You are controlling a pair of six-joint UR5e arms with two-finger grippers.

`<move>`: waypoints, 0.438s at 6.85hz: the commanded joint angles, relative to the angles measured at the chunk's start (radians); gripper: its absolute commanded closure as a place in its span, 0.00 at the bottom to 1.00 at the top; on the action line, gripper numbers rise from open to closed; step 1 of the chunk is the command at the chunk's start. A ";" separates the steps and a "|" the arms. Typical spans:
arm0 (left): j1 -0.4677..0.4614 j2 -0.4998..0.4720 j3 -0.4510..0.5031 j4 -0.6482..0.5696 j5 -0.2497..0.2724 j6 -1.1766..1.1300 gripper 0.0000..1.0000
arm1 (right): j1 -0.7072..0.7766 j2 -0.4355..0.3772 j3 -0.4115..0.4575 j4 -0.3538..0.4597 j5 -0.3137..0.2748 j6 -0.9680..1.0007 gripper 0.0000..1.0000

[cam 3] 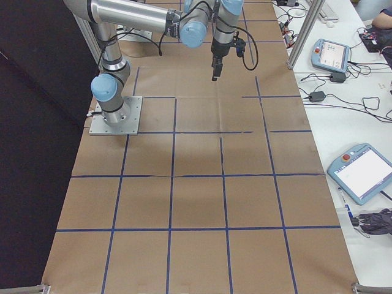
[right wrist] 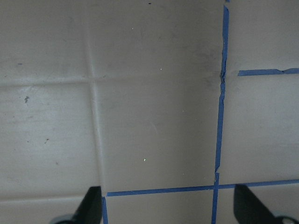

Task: Place egg on plate

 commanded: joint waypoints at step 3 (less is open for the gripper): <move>0.029 -0.167 0.200 0.009 0.057 -0.621 0.00 | 0.000 0.000 0.000 0.000 0.001 0.000 0.00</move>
